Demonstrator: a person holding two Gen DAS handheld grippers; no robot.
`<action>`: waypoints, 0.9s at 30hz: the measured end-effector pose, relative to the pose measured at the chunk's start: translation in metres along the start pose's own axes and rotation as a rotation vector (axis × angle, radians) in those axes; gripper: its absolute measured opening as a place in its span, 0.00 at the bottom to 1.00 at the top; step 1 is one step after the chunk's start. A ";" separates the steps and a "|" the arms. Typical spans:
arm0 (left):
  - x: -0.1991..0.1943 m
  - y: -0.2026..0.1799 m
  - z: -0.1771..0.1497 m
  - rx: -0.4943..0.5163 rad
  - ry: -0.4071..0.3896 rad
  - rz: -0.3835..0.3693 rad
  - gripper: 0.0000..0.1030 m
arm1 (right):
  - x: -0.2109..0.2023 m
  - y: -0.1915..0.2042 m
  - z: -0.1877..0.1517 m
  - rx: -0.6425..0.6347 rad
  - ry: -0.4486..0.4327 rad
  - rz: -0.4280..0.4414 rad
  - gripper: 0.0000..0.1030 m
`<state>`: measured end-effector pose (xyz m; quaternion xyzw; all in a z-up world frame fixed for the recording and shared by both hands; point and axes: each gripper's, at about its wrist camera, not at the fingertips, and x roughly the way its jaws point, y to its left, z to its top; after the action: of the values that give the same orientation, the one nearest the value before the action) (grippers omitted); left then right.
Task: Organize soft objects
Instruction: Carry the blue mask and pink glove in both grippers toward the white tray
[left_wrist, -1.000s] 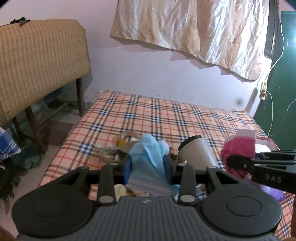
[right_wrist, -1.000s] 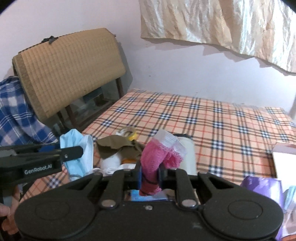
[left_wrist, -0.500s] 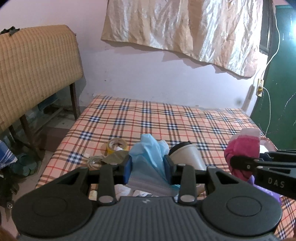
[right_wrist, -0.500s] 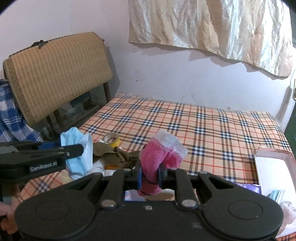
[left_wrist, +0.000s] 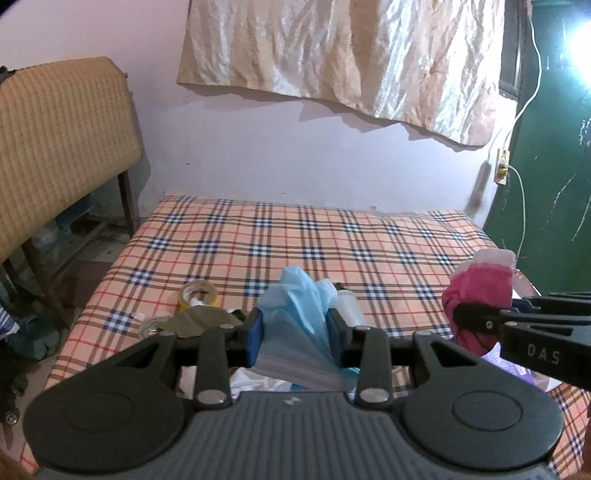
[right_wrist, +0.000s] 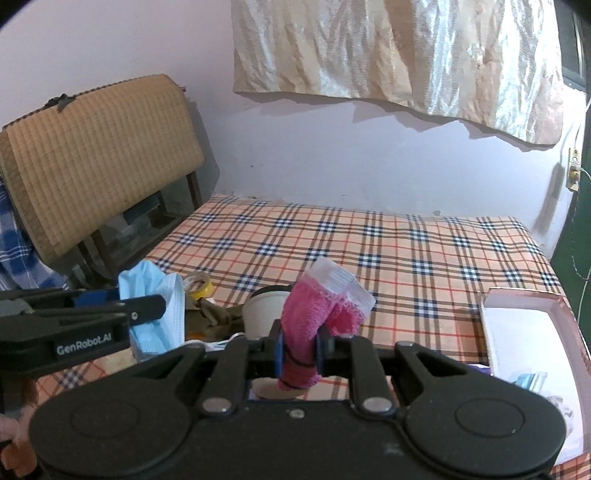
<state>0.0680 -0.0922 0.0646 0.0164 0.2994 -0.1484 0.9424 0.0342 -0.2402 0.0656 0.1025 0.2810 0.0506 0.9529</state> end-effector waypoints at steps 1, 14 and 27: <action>0.001 -0.002 0.000 0.003 0.000 -0.003 0.37 | -0.001 -0.003 0.000 0.003 -0.001 -0.003 0.19; 0.011 -0.035 0.001 0.040 0.011 -0.042 0.37 | -0.009 -0.040 -0.002 0.045 -0.008 -0.044 0.19; 0.022 -0.072 0.003 0.081 0.021 -0.094 0.37 | -0.020 -0.077 -0.007 0.088 -0.015 -0.081 0.19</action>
<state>0.0653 -0.1675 0.0586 0.0422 0.3035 -0.2044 0.9297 0.0163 -0.3168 0.0530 0.1330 0.2795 -0.0014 0.9509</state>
